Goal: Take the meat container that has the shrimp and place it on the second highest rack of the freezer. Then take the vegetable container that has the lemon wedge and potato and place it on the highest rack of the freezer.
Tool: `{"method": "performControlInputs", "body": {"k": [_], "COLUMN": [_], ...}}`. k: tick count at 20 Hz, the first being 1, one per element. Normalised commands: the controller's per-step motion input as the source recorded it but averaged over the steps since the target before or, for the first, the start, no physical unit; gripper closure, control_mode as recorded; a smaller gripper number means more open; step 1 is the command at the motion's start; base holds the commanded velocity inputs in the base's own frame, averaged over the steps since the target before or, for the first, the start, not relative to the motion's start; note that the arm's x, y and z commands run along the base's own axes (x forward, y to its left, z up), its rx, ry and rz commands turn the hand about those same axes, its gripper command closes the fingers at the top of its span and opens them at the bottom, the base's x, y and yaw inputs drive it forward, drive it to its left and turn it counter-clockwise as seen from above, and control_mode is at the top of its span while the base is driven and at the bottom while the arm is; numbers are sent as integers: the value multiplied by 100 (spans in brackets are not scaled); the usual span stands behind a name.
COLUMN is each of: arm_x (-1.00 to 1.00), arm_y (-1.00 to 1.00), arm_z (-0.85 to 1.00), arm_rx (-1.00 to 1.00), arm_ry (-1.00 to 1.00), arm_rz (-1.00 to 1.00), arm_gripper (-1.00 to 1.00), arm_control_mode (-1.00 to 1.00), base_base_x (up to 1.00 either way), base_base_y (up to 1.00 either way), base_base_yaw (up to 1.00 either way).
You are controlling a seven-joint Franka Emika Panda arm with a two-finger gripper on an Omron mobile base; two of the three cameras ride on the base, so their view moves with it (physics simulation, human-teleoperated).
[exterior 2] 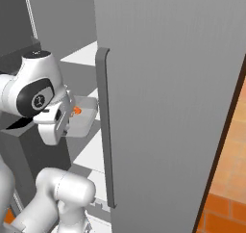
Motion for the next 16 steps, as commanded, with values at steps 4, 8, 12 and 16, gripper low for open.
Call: {"method": "performControlInputs", "body": {"k": [4, 8, 12, 16], "arm_x": [20, 58, 56, 33], "arm_y": [8, 15, 7, 0], "arm_z": [-4, -9, -21, -50], "arm_rx": [0, 0, 1, 12], "arm_ry": [0, 0, 0, -14], "arm_rz": [0, 0, 0, 1], "arm_gripper": [100, 100, 100, 100], "arm_control_mode": [-100, -100, -100, -100], "base_base_x": [18, 0, 0, 0], "base_base_y": [9, 0, 0, 0], "base_base_yaw": [0, 0, 0, 0]}}
